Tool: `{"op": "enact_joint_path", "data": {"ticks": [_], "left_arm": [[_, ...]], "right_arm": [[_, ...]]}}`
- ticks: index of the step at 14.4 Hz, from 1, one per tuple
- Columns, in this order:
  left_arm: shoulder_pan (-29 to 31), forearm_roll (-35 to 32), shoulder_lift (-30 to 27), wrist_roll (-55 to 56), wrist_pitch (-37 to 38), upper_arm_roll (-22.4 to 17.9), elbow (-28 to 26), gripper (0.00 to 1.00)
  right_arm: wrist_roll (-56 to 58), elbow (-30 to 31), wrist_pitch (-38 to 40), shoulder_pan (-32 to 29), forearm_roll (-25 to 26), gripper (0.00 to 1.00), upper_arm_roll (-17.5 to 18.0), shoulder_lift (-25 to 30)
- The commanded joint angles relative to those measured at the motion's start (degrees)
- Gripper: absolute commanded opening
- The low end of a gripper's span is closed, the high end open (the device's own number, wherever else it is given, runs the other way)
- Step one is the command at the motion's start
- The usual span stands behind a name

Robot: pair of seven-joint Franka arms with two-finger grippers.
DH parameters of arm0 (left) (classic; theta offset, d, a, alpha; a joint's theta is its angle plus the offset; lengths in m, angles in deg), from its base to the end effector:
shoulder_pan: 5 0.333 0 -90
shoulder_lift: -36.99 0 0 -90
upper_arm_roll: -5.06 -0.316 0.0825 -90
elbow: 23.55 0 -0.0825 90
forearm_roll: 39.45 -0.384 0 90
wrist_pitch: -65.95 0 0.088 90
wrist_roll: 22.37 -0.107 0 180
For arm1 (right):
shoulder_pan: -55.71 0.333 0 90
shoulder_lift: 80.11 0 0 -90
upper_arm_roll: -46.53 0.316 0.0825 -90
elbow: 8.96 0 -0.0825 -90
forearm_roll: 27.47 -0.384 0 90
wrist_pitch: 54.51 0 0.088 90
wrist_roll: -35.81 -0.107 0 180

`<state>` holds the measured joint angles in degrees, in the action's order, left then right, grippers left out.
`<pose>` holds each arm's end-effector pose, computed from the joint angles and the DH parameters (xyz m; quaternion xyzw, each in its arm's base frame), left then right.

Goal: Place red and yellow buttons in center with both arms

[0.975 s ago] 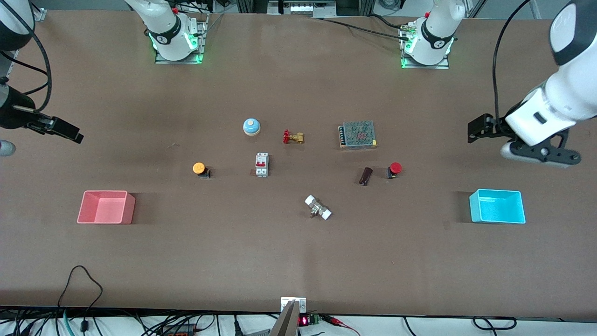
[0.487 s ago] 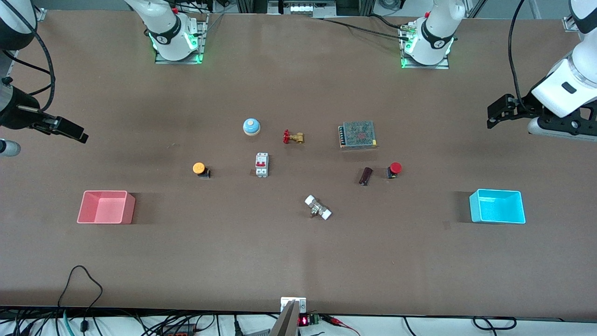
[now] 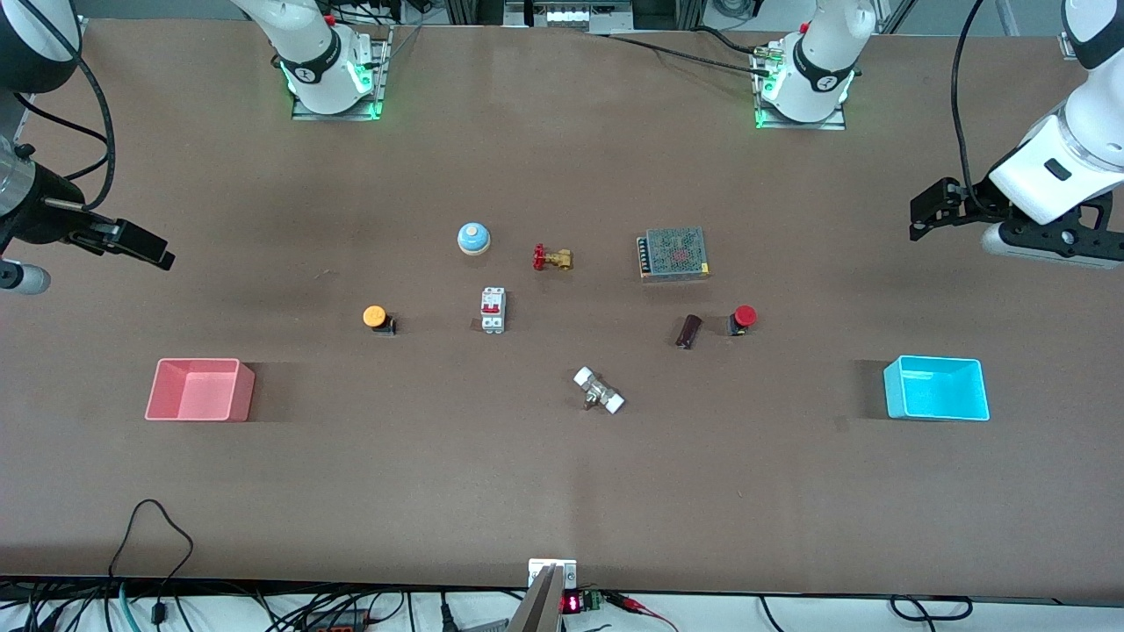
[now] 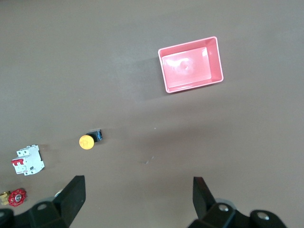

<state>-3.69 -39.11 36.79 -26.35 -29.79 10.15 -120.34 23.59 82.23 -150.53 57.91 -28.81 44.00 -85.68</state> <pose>0.5575 -0.0375 0.5789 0.9977 -0.0673 -0.0074 0.0028 0.5904 0.0000 0.5682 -0.9938 0.1105 0.0074 0.0088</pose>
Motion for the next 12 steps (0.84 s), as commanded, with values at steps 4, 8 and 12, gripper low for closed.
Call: {"op": "enact_joint_path", "data": {"ticks": [4, 8, 12], "left_arm": [[0.0, 1.1, -0.3, -1.0, 1.1, 0.0, 0.3, 1.0], [0.0, 1.1, -0.3, -1.0, 1.1, -0.1, 0.3, 1.0], [0.0, 1.0, -0.3, -1.0, 1.1, -0.1, 0.3, 1.0]], "right_arm": [[1.1, -1.7, 1.2, 1.1, -0.7, 1.0, -1.5, -0.8], [1.1, -1.7, 1.6, 1.1, -0.7, 1.0, -1.5, -0.8], [1.1, -1.7, 1.6, 0.9, -0.7, 1.0, -1.4, -0.8]]}}
